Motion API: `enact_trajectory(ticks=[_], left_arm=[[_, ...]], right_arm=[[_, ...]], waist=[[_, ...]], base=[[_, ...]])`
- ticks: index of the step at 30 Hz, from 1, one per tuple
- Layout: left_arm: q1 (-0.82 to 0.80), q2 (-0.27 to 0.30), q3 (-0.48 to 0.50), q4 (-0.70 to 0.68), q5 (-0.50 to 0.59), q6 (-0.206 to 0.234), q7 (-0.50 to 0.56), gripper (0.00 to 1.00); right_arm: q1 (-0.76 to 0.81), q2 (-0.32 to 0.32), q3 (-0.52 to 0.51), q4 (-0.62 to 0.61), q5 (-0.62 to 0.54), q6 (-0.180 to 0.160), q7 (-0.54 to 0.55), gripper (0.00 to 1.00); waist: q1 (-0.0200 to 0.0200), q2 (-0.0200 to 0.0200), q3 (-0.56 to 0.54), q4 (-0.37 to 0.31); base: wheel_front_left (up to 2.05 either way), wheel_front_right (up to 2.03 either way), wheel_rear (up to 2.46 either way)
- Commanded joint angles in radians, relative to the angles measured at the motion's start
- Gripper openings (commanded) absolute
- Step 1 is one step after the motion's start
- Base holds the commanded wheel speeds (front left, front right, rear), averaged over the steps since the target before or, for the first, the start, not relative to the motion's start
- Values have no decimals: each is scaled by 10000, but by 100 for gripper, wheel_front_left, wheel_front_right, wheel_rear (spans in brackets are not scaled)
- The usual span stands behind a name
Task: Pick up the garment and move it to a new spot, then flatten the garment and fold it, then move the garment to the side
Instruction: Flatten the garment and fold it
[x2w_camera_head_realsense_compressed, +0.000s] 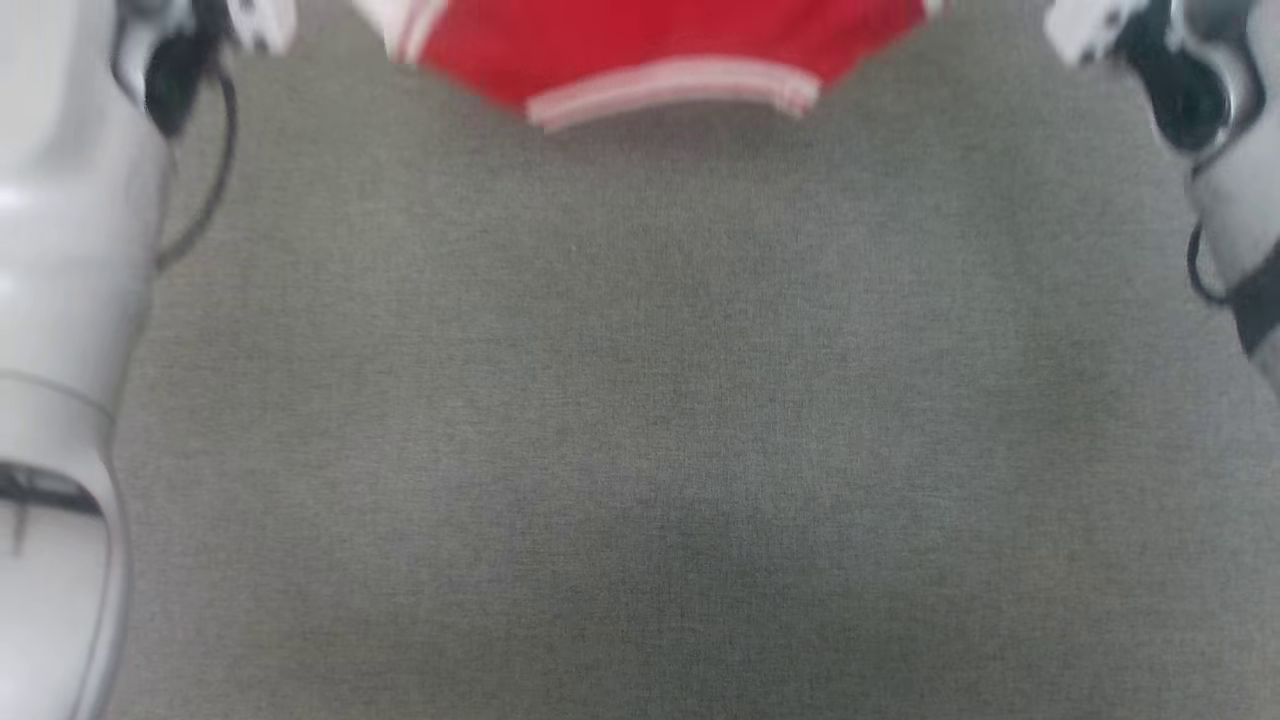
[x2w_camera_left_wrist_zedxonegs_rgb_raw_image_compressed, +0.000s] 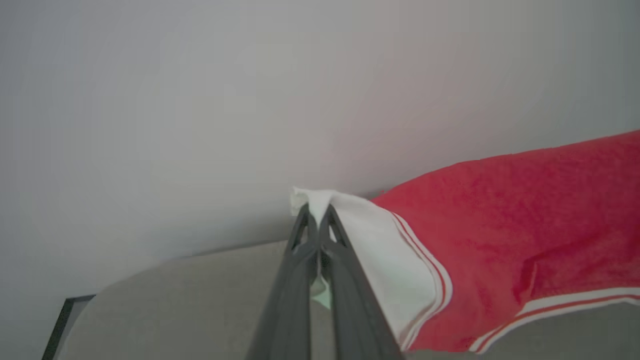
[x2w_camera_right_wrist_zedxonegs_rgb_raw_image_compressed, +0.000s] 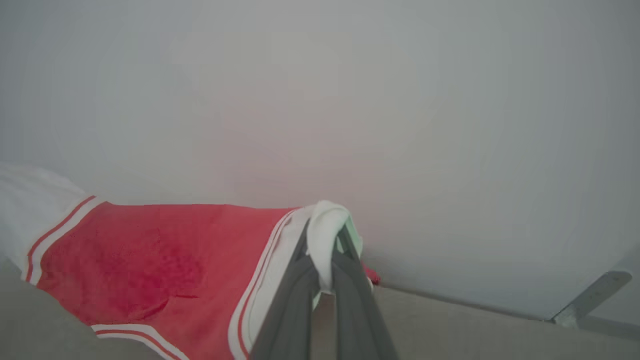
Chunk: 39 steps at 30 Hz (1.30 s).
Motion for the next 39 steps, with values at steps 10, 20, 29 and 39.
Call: enact_trajectory(ticks=[10,20,29,39], left_arm=[[2872,749,-590,-1328,-1419,-11,2657,0],[6021,2250,-583,-4770,-2093,608,4151,0],[9510,4350,188,-10376,-3032,3263,5944,0],[12680,5893,695,-14509,-3700,5796,7035,0]], right_arm=[[2659,-1596,1068,-2181,2357,-13,3063,0],[5114,-3040,1280,-4318,3427,-11,5386,0],[7231,-4203,669,-6497,4174,-11,7571,0],[9764,-5072,-726,-8503,4482,-11,9490,0]], waist=[[0,0,-1141,181],[0,0,-1716,238],[0,0,-1971,159],[0,0,-1965,149]], base=[[0,0,0],[0,0,0],[0,0,0],[0,0,0]])
